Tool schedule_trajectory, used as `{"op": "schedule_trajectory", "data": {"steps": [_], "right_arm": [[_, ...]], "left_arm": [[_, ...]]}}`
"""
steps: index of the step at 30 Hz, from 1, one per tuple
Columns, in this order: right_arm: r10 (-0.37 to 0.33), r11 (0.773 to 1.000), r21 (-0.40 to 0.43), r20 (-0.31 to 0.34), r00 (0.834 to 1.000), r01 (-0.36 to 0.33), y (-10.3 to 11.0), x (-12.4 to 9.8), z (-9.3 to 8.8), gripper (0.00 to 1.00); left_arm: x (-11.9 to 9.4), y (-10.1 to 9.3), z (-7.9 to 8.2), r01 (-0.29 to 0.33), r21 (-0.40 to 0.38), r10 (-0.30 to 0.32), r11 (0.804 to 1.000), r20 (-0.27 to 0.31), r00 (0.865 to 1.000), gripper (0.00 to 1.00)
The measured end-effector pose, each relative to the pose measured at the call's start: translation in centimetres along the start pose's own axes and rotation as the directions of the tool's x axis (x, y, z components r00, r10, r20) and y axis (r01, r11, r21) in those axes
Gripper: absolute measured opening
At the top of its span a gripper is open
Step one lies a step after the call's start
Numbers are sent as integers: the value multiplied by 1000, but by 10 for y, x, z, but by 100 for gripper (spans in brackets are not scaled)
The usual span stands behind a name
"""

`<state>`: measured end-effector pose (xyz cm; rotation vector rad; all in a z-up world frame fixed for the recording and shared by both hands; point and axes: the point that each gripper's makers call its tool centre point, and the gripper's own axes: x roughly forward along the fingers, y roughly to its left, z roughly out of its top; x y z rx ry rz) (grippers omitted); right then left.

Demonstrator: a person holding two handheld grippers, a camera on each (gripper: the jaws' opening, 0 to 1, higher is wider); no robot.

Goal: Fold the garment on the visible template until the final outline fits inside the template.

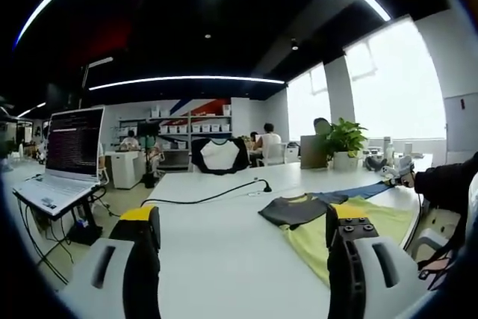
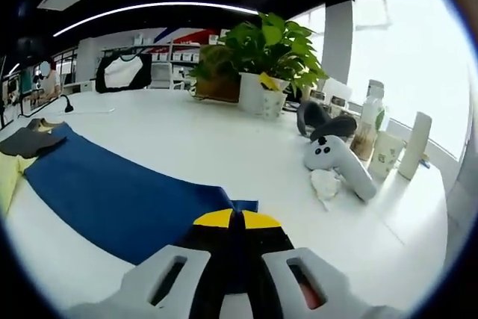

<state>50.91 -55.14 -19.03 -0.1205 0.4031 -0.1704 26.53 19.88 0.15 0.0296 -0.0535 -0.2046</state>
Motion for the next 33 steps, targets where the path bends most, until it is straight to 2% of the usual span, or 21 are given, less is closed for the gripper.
{"op": "schedule_trajectory", "data": {"steps": [3, 7, 18, 23, 27, 33], "right_arm": [[2, 1000, 7, 17, 1000, -2, 0, 0, 0, 0], [-3, 999, 34, 14, 1000, 3, -2, -2, 5, 0], [34, 998, 57, 99, 994, -40, 10, -24, 67, 0], [65, 995, 64, 140, 988, -74, 26, -37, 99, 0], [88, 990, 95, 165, 982, -105, 38, -45, 120, 0], [132, 985, 86, 208, 969, -153, 61, -55, 148, 0]], "left_arm": [[-3, -3, 6, 10, 3, -10, 1000, 26, 1000, 99], [-2, -2, 3, 8, 10, -8, 1000, 13, 1000, 100], [-2, 2, -2, -5, 0, 5, 1000, -6, 1000, 100], [-3, 3, -3, -8, -3, 8, 1000, -11, 1000, 100], [-2, 3, -4, -7, -6, 7, 1000, -14, 1000, 100], [0, 0, -8, 1, -14, -1, 1000, -30, 1000, 100]]}}
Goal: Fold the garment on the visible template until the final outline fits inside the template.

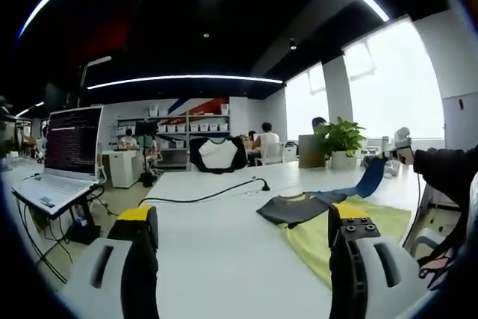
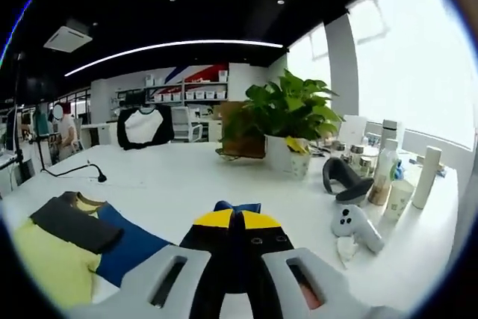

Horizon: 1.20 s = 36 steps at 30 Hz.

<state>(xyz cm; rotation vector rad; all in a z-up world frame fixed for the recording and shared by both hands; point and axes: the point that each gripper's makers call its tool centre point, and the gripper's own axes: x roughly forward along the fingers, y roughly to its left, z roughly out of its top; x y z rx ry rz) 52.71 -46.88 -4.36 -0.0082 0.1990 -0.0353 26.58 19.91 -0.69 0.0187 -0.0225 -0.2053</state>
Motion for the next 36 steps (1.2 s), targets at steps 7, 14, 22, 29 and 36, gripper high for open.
{"op": "schedule_trajectory", "data": {"steps": [7, 14, 22, 29, 36], "right_arm": [[37, 999, 7, 25, 999, -37, 23, -1, 16, 0], [84, 996, 16, 76, 994, -85, 53, -3, 45, 0], [128, 991, 13, 101, 987, -130, 88, -3, 75, 0], [189, 981, -64, 109, 976, -183, 131, -1, 95, 0], [226, 974, -61, 125, 966, -219, 165, -1, 114, 0]], "left_arm": [[1, -3, -1, 5, 0, -5, 1000, -7, 1000, 100], [5, -3, -5, -3, -6, 3, 1000, -17, 1000, 100], [11, -5, -9, 9, -9, -9, 1000, -40, 999, 100], [15, -4, -9, 8, -17, -9, 1000, -47, 999, 100], [14, -2, -5, 5, -11, -6, 1000, -34, 999, 100]]}}
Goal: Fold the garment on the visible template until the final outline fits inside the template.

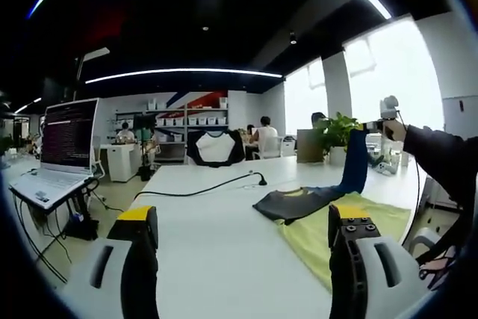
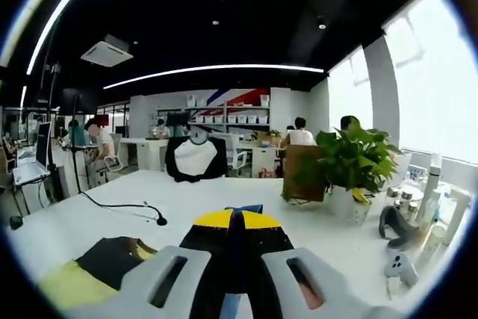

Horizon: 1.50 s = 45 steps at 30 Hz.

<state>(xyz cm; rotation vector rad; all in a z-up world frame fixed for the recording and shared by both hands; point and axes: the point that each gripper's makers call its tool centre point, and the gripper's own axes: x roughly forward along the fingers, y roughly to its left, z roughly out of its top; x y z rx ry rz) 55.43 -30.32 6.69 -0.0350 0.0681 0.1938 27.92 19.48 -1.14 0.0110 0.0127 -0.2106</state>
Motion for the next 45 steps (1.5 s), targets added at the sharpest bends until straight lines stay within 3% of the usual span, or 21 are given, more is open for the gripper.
{"op": "schedule_trajectory", "data": {"steps": [10, 23, 28, 33, 45], "right_arm": [[79, 997, -22, 11, 997, -79, 55, 18, 20, 0], [159, 987, -18, 10, 987, -159, 119, 33, 28, 0], [202, 979, -8, 18, 979, -202, 149, 40, 31, 0], [242, 970, -20, -17, 970, -243, 178, 47, 14, 0], [262, 962, -48, -119, 958, -269, 215, 63, -48, 0]], "left_arm": [[3, -4, -4, 20, 3, -20, 1000, -17, 1000, 100], [-1, -5, -4, 24, 10, -24, 1000, -11, 1000, 100], [-3, 3, -4, -2, 8, 2, 1000, -14, 1000, 100], [-3, 1, -4, 1, 7, -1, 1000, -13, 1000, 100], [0, -4, -7, 20, 16, -20, 1000, -31, 999, 100]]}}
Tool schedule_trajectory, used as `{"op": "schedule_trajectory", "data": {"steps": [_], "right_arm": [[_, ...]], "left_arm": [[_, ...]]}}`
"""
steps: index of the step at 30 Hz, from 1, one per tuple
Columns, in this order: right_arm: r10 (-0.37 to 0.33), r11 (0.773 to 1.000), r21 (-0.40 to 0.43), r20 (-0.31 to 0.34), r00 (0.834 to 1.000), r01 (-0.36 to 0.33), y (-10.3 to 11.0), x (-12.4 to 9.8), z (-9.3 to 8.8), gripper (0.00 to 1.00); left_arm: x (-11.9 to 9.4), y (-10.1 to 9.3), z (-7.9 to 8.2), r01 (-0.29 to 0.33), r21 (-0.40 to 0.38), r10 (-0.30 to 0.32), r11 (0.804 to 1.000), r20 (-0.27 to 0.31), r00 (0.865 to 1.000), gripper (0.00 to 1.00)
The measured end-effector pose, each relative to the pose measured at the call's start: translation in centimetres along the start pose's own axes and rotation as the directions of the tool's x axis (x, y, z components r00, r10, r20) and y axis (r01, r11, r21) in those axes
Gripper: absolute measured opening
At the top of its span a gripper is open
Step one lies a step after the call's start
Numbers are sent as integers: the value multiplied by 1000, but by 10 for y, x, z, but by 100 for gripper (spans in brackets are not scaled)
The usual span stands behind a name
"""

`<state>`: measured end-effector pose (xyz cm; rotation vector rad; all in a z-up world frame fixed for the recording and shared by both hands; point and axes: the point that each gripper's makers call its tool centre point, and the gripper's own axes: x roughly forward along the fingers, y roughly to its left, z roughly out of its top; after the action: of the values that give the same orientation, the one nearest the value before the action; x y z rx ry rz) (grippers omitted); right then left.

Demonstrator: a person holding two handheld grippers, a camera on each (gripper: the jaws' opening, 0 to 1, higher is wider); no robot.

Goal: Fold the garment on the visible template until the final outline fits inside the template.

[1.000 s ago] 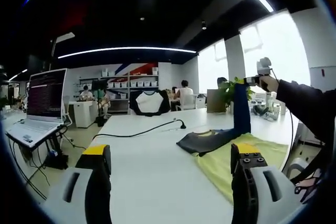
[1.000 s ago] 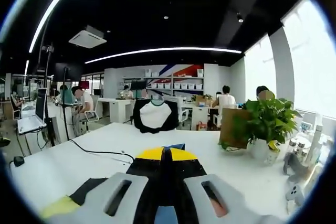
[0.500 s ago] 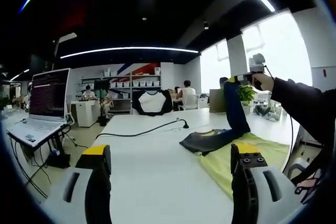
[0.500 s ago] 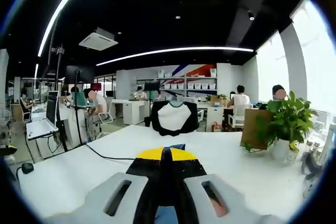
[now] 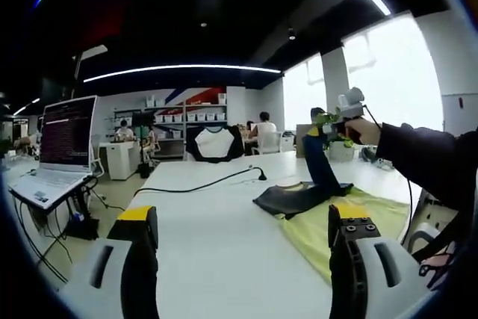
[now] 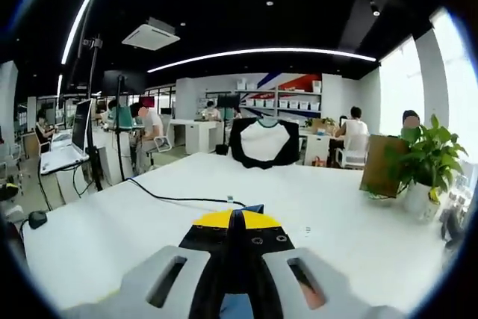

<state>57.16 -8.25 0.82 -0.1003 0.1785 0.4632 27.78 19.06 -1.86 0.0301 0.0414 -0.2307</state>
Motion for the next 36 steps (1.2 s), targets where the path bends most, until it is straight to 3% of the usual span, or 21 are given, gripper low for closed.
{"op": "schedule_trajectory", "data": {"steps": [6, 22, 33, 35, 36], "right_arm": [[39, 999, 19, -54, 998, -38, 24, 14, -32, 0], [98, 995, -10, -146, 984, -101, 73, 28, -82, 0], [164, 987, 36, -248, 955, -160, 103, 40, -125, 0], [202, 979, 70, -290, 935, -190, 114, 39, -137, 0], [203, 979, 84, -286, 936, -186, 115, 40, -139, 0]], "left_arm": [[-2, -1, 1, 2, -4, -2, 1000, 2, 1000, 100], [-2, -3, -1, 8, -4, -8, 1000, 0, 1000, 100], [0, 4, -5, -18, 5, 18, 1000, -16, 1000, 100], [1, 4, -7, -13, -3, 13, 1000, -22, 1000, 100], [1, 3, -8, -12, -7, 12, 1000, -23, 1000, 100]]}}
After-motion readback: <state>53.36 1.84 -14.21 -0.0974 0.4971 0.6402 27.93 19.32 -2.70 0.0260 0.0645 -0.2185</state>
